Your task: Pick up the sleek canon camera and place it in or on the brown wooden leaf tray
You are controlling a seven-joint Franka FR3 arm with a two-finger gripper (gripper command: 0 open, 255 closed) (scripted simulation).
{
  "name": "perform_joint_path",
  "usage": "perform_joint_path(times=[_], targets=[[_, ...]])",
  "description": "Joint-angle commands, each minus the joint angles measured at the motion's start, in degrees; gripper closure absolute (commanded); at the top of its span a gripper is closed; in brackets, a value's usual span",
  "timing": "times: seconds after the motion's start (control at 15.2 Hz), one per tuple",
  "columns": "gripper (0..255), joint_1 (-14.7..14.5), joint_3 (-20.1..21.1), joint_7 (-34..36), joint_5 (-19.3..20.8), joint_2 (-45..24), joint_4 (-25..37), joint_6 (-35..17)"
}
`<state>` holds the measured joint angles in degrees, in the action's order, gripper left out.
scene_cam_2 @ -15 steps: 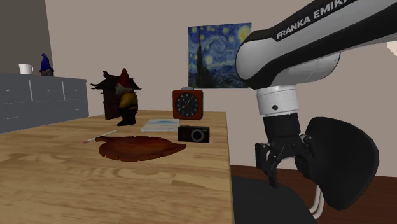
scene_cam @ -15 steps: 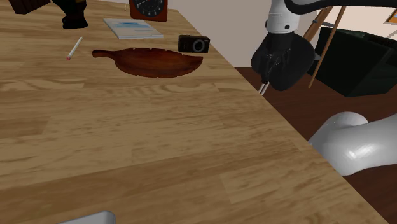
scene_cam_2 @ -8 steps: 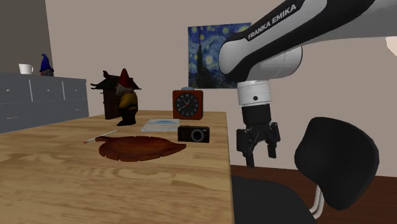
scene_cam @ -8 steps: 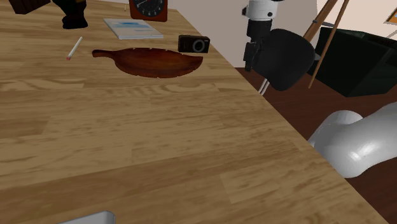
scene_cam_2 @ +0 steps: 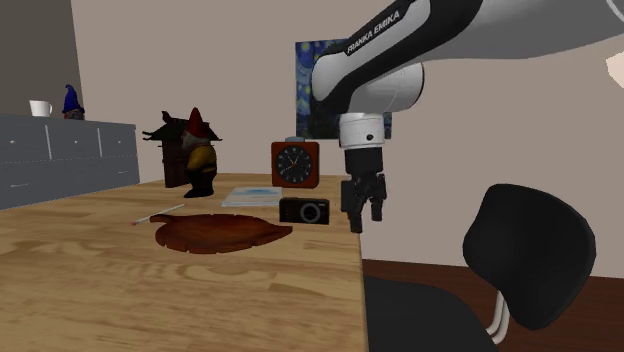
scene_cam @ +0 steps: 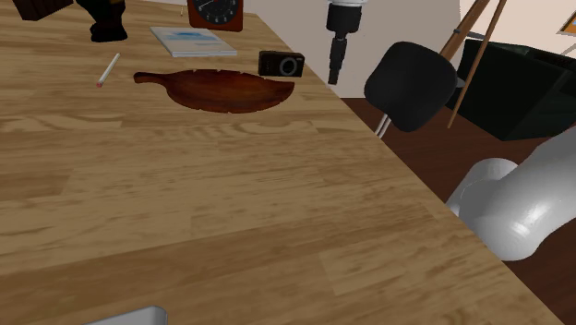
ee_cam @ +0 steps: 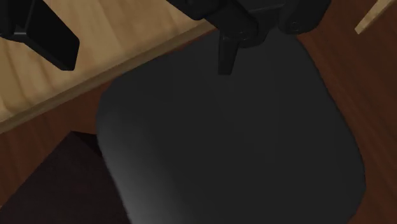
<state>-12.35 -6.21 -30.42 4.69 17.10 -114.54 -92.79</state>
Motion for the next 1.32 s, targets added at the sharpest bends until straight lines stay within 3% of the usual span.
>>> perform_joint_path(times=[0.0,0.59,1.25], targets=[[0,-1.4,0.1,-4.4,-1.2,-2.9,4.1,-0.4],[0,-6.1,1.8,-22.6,-6.4,-13.4,21.2,1.6],[0,-6.2,2.0,-22.7,-6.3,-12.5,14.2,-4.5]])
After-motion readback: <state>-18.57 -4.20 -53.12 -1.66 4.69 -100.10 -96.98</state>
